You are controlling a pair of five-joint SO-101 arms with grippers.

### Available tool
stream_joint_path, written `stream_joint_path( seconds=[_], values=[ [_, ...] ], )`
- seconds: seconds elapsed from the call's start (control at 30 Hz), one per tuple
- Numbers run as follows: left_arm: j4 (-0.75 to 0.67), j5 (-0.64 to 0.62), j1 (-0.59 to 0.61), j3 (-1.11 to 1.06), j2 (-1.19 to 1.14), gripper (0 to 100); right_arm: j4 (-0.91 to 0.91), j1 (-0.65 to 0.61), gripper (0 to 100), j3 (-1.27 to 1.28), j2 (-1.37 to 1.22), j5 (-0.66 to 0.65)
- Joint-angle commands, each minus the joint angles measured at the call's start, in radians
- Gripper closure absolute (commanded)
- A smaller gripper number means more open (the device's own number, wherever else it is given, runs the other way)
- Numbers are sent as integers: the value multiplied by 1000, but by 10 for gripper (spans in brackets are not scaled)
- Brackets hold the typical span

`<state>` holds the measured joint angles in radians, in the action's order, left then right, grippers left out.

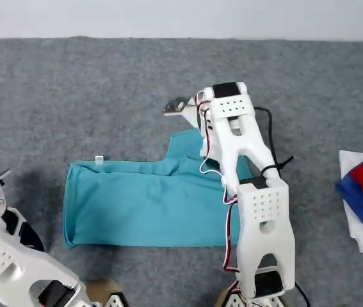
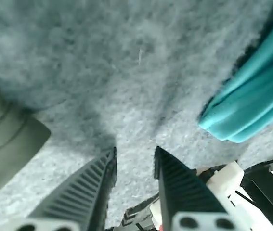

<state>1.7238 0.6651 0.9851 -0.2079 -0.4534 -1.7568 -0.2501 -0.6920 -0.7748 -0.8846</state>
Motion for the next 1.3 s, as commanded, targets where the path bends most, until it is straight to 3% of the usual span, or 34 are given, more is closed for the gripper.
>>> stream_joint_path(
  seconds=[0.0,0.2,0.47,0.7,1.0,1.27],
  values=[
    [32,9,-2,18,9,870,-33,-10,989,-32,111,-9],
    [32,9,0,16,11,870,-22,-27,989,-32,176,-9],
    [32,9,-2,-15,12,886,124,2,989,-32,249,9],
    [31,9,-3,-30,12,907,38,-42,982,-32,234,23],
    [31,9,-2,-31,12,907,-39,-170,696,-31,231,20],
    [31,9,-2,-47,12,907,44,-180,702,-32,93,18]
  ],
)
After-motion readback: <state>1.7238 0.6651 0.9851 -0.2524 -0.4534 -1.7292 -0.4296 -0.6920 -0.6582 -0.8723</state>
